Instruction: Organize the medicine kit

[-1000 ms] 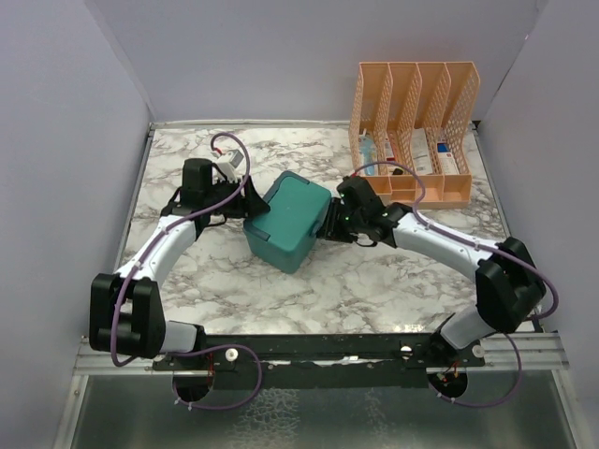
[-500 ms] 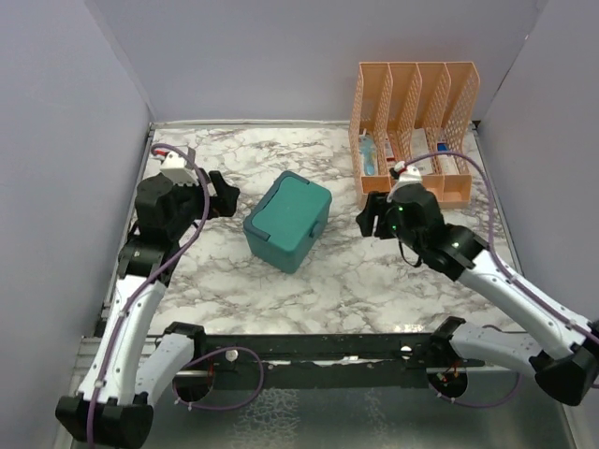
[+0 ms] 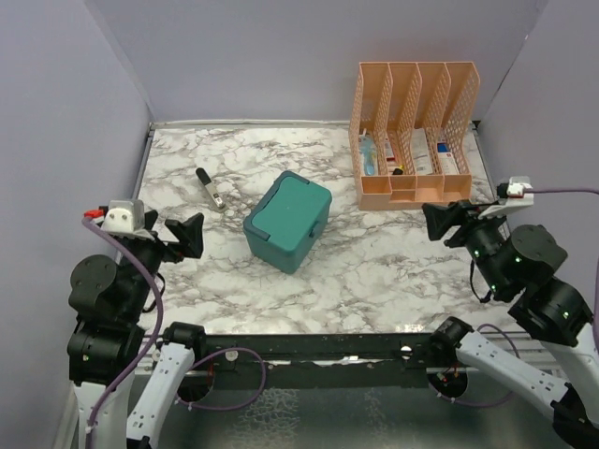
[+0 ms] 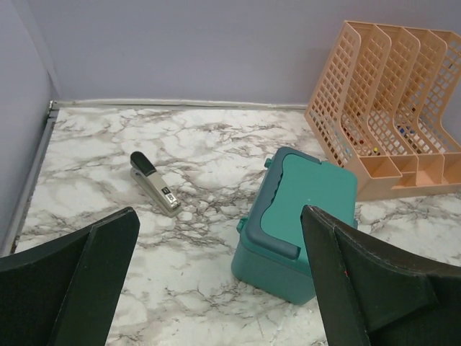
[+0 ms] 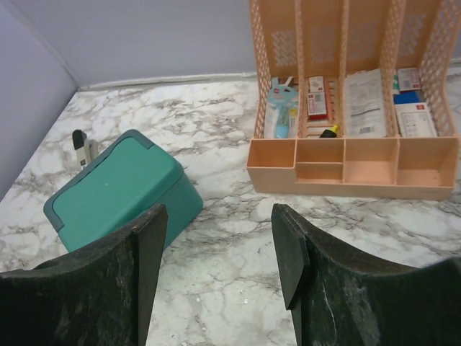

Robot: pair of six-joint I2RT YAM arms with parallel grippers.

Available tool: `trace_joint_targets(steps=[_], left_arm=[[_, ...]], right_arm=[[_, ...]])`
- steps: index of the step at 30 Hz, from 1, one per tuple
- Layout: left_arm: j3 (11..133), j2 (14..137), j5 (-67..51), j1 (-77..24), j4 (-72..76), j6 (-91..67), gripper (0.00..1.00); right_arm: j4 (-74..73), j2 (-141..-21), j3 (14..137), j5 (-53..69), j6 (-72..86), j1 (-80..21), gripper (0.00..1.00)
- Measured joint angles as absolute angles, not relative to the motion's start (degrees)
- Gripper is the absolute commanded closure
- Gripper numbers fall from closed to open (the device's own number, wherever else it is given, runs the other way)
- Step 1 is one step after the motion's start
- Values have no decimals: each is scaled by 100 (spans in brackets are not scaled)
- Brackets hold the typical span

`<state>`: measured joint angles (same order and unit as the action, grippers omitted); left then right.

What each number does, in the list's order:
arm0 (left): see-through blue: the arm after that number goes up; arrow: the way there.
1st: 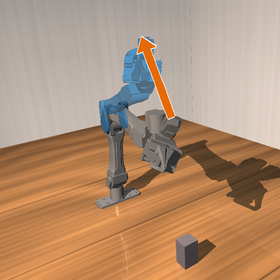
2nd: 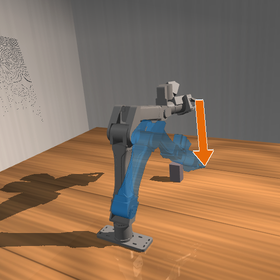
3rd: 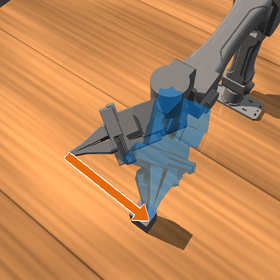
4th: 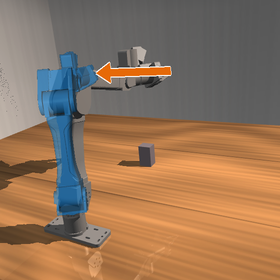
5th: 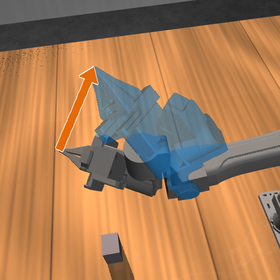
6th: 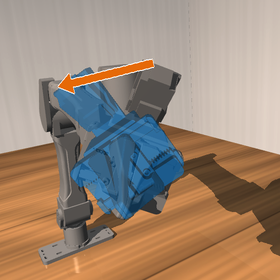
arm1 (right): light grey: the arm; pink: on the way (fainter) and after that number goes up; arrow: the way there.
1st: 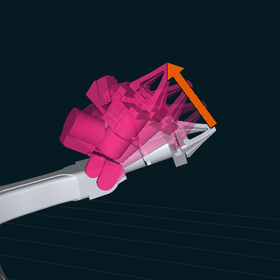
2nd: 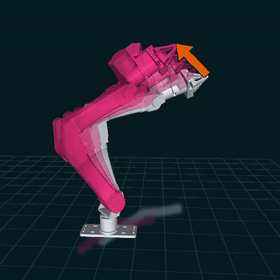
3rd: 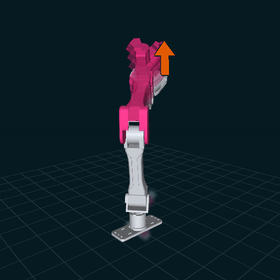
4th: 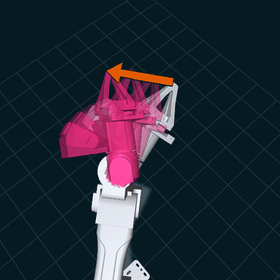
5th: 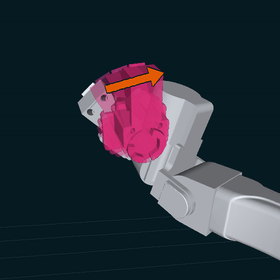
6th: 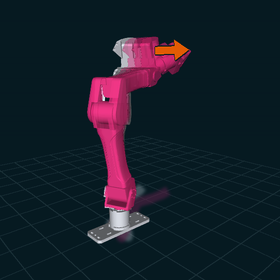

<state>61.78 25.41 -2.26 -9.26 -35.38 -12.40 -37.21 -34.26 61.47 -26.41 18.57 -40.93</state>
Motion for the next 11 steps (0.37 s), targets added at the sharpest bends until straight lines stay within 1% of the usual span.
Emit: trace_joint_targets(steps=[5,11], left_arm=[[6289,2185,-67,-941,-3850,-1157,1],[6296,2123,-56,-950,-3931,-1142,1]], right_arm=[[-4036,-2995,6410,-2978,1721,-4093,39],[-4313,-2635,6445,-3035,1660,-4093,38]])
